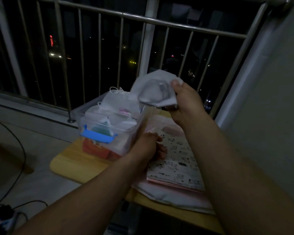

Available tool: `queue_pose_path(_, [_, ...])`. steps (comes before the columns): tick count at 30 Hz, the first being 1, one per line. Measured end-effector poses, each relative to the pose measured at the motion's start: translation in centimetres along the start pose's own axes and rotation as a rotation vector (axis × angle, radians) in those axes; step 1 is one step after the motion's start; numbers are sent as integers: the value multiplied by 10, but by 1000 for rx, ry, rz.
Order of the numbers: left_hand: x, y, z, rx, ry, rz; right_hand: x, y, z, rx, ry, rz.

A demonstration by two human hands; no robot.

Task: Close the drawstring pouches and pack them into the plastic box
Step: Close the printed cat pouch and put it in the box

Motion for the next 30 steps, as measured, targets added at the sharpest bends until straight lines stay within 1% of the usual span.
queue_pose_path(2, [1, -1, 0, 4, -1, 0, -27, 16, 1, -78, -28, -50])
queue_pose_path(4, [1, 2, 2, -36, 2, 26, -42, 38, -1, -169, -81, -223])
queue_pose_path(5, [2, 4, 3, -61, 4, 59, -45, 48, -2, -194, -100, -347])
queue_pose_path(7, [2, 7, 7, -85, 38, 147, -40, 55, -2, -163, -102, -573])
queue_pose_path(9, [4, 8, 7, -68, 45, 132, -30, 57, -5, -107, -115, -744])
queue_pose_path(10, [4, 8, 6, -72, 30, 106, -25, 57, -8, -96, -126, -789])
queue_pose_path(13, [5, 5, 7, -112, -1, 82, -6, 57, -18, -92, -81, -754])
queue_pose_path(16, [3, 2, 10, -103, -20, 101, 13, 54, -24, -84, -77, -750])
queue_pose_path(20, [8, 10, 5, -143, 13, 146, 45, 53, -22, -99, -69, -775])
queue_pose_path(22, [12, 13, 6, -205, 61, 220, 70, 53, -24, -130, -27, -777])
queue_pose_path(25, [17, 15, 9, -286, 127, 450, 116, 53, -29, -183, 70, -799])
queue_pose_path(28, [16, 13, 7, -275, 113, 621, 156, 53, -40, -226, 164, -796])
queue_pose_path(30, [14, 11, 7, -257, 99, 697, 174, 55, -49, -225, 188, -828])
Point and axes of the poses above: each hand's wrist, its own z-axis towards the middle knuckle, its own x-axis out of the back of the hand, y = z × x, the point moved 6 cm from there along z, towards the middle knuckle, and after that the axes turned 5 degrees about z, right-handed, at the moved point
